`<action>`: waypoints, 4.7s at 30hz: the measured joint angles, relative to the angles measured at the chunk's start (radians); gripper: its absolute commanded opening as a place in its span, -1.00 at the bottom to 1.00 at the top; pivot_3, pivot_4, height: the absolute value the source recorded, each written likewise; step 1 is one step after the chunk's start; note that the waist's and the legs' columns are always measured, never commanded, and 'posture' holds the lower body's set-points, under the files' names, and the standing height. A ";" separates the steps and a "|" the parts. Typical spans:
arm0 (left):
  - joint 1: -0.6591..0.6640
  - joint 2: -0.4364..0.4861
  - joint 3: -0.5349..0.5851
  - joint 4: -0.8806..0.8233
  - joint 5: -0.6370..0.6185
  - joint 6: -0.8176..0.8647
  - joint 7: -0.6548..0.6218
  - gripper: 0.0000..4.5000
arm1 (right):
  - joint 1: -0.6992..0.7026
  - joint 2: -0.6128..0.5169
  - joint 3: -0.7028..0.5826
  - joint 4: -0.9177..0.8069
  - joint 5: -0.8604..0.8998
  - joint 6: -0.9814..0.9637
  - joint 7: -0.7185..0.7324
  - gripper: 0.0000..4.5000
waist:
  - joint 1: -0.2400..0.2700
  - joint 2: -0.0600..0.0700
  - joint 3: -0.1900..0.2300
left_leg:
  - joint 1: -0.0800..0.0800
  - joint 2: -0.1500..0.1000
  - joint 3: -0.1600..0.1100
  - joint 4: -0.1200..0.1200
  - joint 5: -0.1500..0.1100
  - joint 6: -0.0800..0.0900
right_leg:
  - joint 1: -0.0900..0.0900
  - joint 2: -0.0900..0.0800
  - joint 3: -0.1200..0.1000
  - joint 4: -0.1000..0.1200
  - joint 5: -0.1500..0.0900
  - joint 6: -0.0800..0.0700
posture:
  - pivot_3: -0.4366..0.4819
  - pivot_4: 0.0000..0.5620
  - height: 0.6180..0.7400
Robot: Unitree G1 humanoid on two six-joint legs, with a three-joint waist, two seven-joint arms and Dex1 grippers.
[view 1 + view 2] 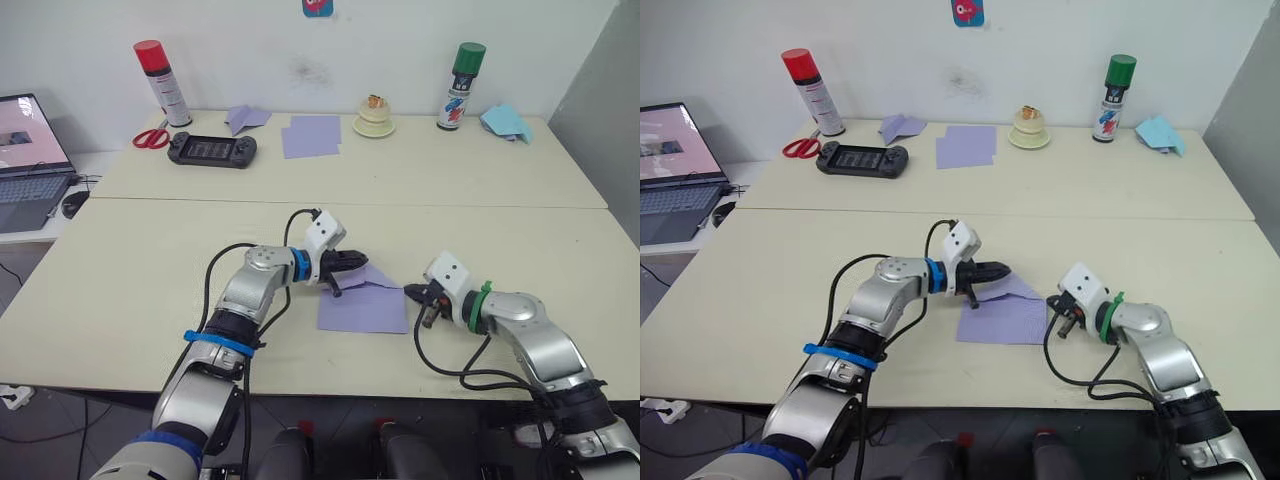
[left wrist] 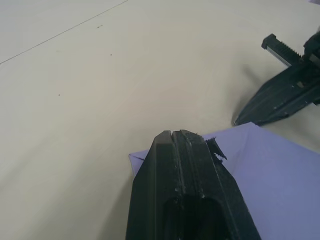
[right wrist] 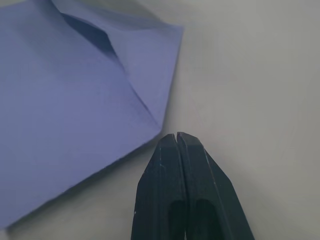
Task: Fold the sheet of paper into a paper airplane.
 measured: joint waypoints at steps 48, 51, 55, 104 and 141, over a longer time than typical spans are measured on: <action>0.034 0.098 -0.095 -0.030 0.080 0.050 -0.133 -0.98 | -0.101 0.280 -0.035 0.044 0.173 0.160 -0.234 -1.00 | -0.004 0.000 0.001 | -0.001 0.001 0.000 0.000 0.000 0.000 | -0.002 0.001 0.001 0.001 0.003 -0.004 | -0.05 -0.47 1.00; 0.037 0.101 -0.096 -0.038 0.074 0.062 -0.140 -0.98 | -0.102 0.292 -0.031 0.047 0.173 0.159 -0.240 -1.00 | -0.004 0.000 0.001 | -0.001 0.001 0.000 0.000 0.000 0.000 | -0.002 0.001 0.001 0.001 0.003 -0.005 | -0.05 -0.47 1.00; 0.050 0.099 -0.092 -0.049 0.060 0.069 -0.151 -0.98 | -0.103 0.306 -0.024 0.049 0.170 0.156 -0.248 -1.00 | -0.004 0.000 0.001 | -0.001 0.001 0.000 0.000 0.000 0.000 | -0.002 0.001 0.001 0.001 0.003 -0.005 | -0.05 -0.47 1.00; 0.072 0.240 0.021 -0.127 -0.001 0.059 -0.086 -0.98 | -0.153 0.332 0.104 0.239 0.023 -0.083 -0.216 -1.00 | -0.004 0.000 0.001 | 0.001 0.002 0.001 0.001 0.000 0.000 | -0.001 0.002 0.002 0.003 0.003 -0.006 | -0.05 -0.47 1.00; 0.193 0.231 -0.117 -0.207 0.087 -0.088 -0.094 -0.98 | -0.154 0.358 0.050 0.268 0.027 -0.120 -0.205 -1.00 | -0.004 0.000 0.001 | 0.002 0.002 0.001 0.001 0.000 0.000 | 0.000 0.003 0.001 0.003 0.004 -0.006 | -0.05 -0.47 1.00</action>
